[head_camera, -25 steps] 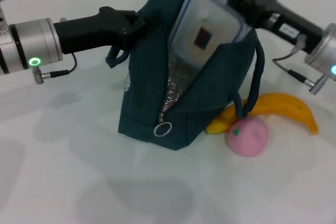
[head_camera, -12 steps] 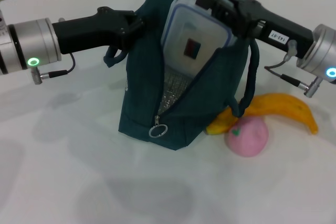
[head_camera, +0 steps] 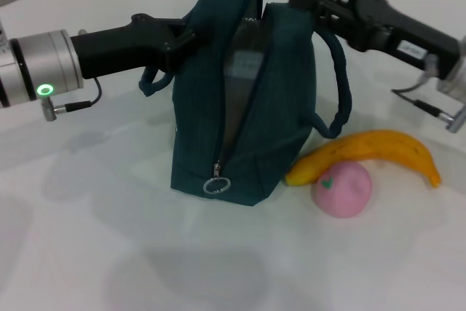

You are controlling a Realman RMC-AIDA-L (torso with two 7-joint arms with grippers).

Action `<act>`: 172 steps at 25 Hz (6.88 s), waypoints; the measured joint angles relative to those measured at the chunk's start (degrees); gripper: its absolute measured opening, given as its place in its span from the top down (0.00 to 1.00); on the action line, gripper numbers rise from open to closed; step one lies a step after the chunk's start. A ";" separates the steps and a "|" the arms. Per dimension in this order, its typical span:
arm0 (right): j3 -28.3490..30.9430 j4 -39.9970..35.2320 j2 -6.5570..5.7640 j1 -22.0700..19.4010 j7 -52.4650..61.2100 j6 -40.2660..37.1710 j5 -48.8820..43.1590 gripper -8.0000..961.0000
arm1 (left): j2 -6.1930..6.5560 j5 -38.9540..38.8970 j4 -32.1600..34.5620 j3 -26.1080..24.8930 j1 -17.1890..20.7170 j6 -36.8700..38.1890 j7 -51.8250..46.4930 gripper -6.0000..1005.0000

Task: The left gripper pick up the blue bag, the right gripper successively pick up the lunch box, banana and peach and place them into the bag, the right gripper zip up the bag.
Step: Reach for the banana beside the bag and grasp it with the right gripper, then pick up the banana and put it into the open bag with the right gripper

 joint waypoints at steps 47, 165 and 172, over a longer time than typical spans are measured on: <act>22.47 -49.28 2.17 -0.86 59.41 -3.21 -107.35 0.25 | 0.59 -0.05 -0.02 0.00 0.13 -0.87 0.94 0.96; 38.81 -64.03 -2.42 8.03 17.11 -18.57 -89.71 0.52 | 1.56 -4.68 1.14 0.00 2.46 9.67 9.23 0.96; 33.78 -61.15 -2.50 15.10 16.85 -19.69 -95.62 0.51 | 1.09 -6.45 1.24 0.00 2.50 9.42 9.23 0.96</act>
